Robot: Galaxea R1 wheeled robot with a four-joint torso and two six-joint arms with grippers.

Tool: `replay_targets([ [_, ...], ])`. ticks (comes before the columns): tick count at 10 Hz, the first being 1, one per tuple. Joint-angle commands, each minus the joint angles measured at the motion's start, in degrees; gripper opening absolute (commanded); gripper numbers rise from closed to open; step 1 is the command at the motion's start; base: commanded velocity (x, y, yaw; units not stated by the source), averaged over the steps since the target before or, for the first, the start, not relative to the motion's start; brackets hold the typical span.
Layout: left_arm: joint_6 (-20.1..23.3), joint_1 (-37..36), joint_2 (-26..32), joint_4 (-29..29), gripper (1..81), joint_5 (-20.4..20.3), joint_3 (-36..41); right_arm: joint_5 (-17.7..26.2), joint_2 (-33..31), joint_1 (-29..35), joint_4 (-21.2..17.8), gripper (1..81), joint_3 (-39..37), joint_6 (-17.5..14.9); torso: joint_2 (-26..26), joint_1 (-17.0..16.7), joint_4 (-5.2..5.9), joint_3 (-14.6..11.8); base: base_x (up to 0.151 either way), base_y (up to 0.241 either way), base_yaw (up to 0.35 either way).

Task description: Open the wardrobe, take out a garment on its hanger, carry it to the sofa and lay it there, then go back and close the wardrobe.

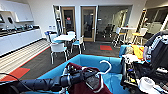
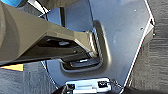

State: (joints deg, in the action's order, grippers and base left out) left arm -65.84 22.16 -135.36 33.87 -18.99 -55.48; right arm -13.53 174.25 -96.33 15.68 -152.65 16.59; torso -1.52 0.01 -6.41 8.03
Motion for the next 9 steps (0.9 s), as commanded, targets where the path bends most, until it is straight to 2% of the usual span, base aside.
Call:
replay_targets([
  [1,1.24,-8.93,0.35,1.64,1.0,-4.12,2.48,2.72,0.07,1.00,0.58,81.1,0.09,0.11,0.00,0.00,0.00,5.10,0.079,0.000,0.000],
  [2,1.24,-8.93,0.26,1.64,1.0,-4.21,2.57,2.72,0.07,1.00,0.58,81.1,0.08,0.11,0.02,0.05,0.00,7.07,0.078,0.000,0.000],
  [3,1.24,-8.85,0.26,1.64,1.0,-4.21,2.57,2.72,0.07,1.00,0.58,81.1,0.08,0.11,0.02,0.05,0.00,3.70,0.000,0.000,0.000],
  [4,1.24,-8.93,0.27,1.64,1.0,-4.21,2.57,2.81,0.07,1.09,0.58,81.1,0.08,0.11,0.07,0.09,0.00,5.05,0.000,0.000,0.000],
  [6,1.33,-8.93,-0.44,1.64,1.0,-4.12,1.86,3.07,0.07,1.18,0.67,81.1,0.00,0.11,0.09,0.11,0.00,5.90,0.000,0.000,0.000],
  [9,1.07,-9.37,-0.18,1.47,1.0,-4.56,-1.03,3.42,0.07,1.44,0.67,81.1,0.08,0.20,0.09,0.09,0.00,5.86,0.000,0.000,0.000],
])
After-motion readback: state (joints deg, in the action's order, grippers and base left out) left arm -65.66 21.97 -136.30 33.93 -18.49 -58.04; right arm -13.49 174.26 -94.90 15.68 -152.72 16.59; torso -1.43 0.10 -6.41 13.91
